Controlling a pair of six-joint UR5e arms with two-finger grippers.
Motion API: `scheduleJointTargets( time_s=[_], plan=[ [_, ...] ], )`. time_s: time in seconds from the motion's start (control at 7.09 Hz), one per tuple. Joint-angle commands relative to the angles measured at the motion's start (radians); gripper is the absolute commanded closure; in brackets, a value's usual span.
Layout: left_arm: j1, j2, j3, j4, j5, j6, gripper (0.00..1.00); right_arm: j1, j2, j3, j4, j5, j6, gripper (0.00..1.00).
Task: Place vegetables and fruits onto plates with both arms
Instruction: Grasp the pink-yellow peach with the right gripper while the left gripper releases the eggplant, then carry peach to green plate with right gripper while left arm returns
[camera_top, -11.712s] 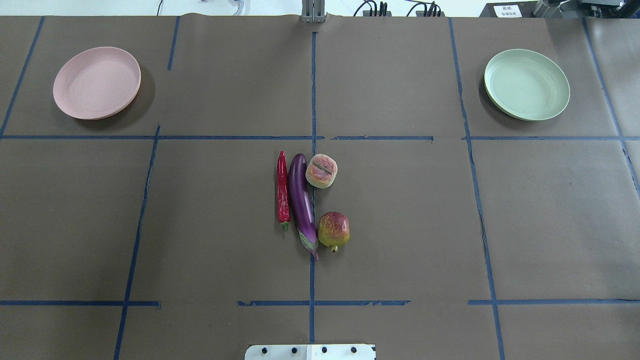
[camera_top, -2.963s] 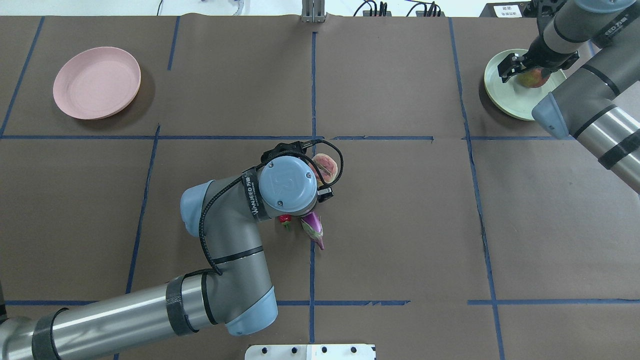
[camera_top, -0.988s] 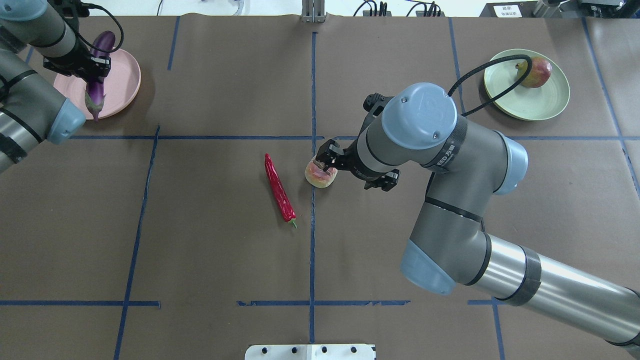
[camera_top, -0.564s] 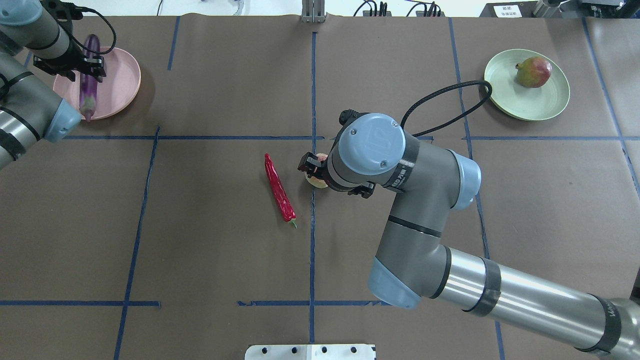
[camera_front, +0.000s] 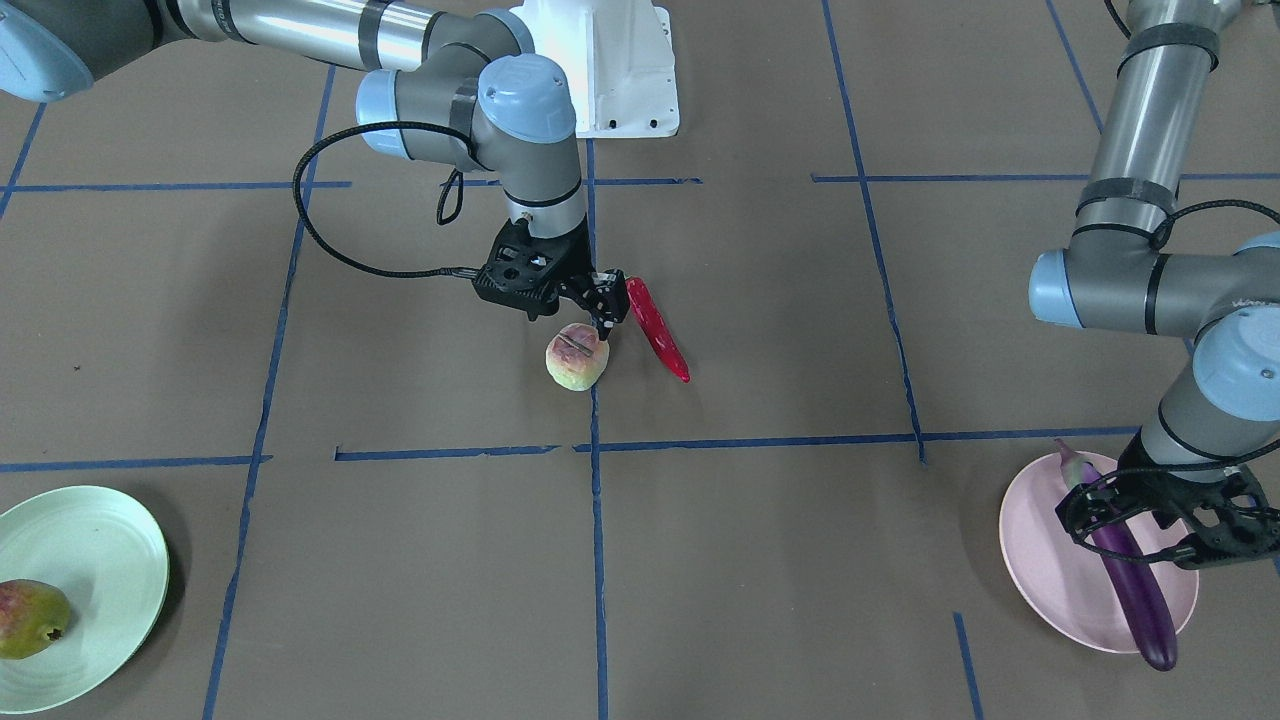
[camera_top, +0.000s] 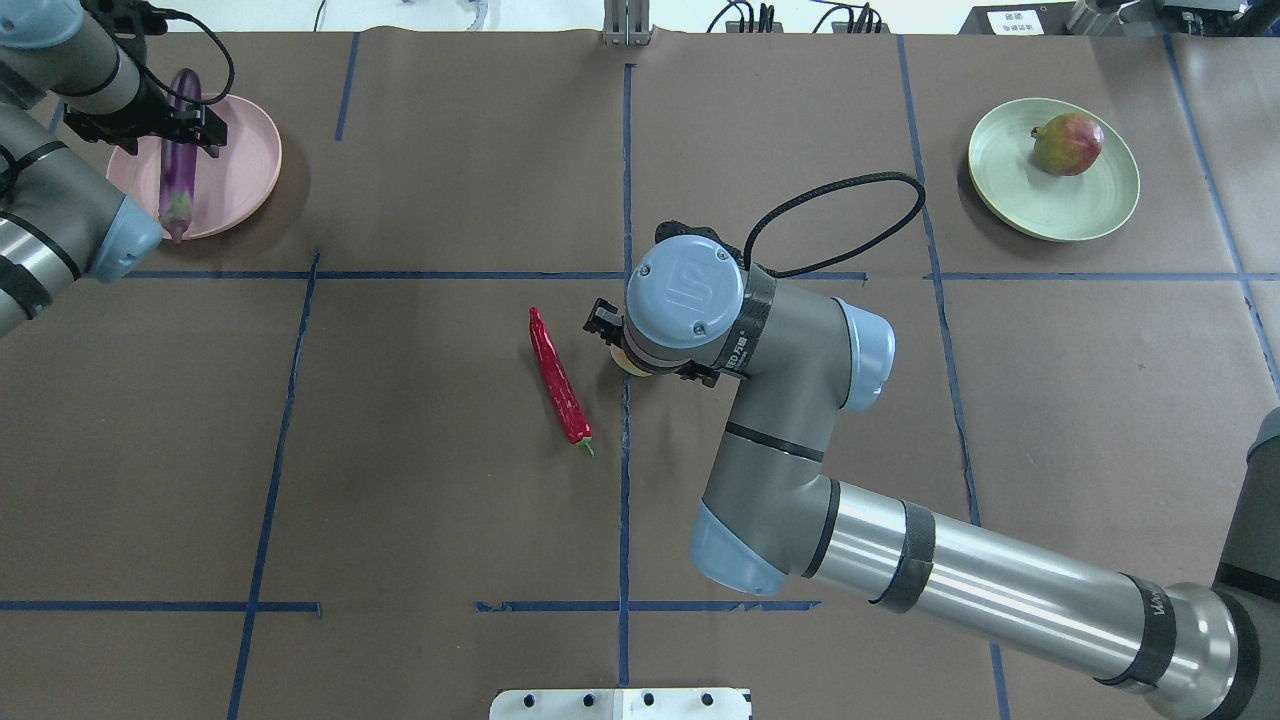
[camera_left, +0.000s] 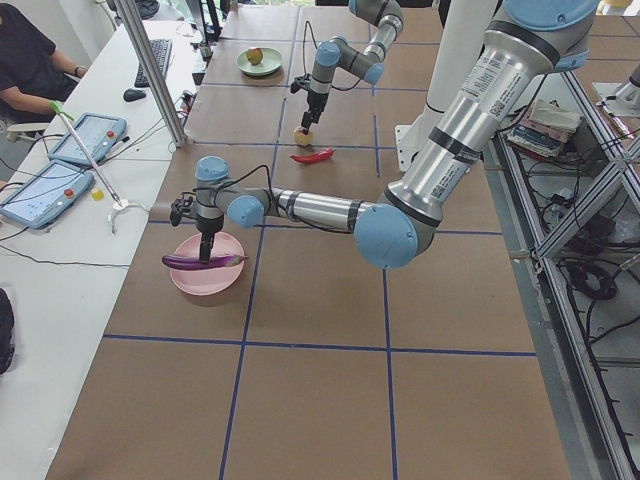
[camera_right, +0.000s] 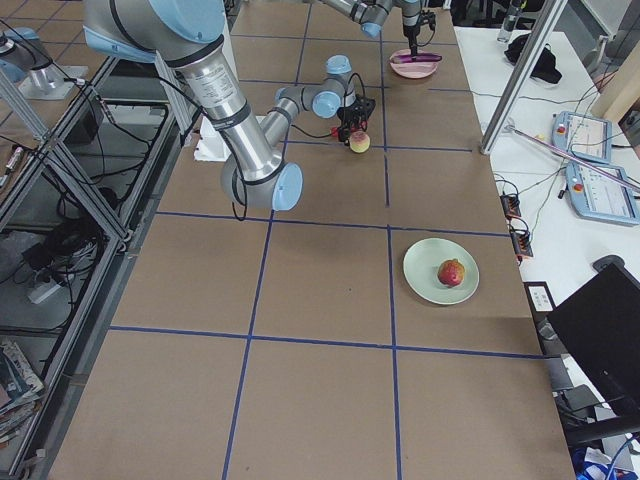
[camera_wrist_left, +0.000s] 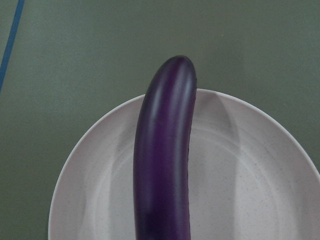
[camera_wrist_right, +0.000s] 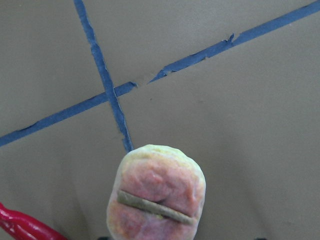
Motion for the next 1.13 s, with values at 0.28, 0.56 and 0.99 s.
scheduleJointTargets(
  time_s=[0.28, 0.56, 0.99],
  plan=[
    [-0.002, 0.003, -0.018, 0.001, -0.002, -0.001, 0.00, -0.002, 0.066, -0.118, 0.003, -0.081, 0.159, 0.00],
    [-0.002, 0.006, -0.029, 0.003, -0.002, -0.001, 0.00, -0.011, 0.052, -0.137, 0.056, -0.085, 0.161, 0.18],
    [-0.002, 0.006, -0.045, 0.000, -0.005, -0.004, 0.00, 0.049, -0.010, -0.030, 0.047, -0.037, 0.028, 1.00]
  ],
)
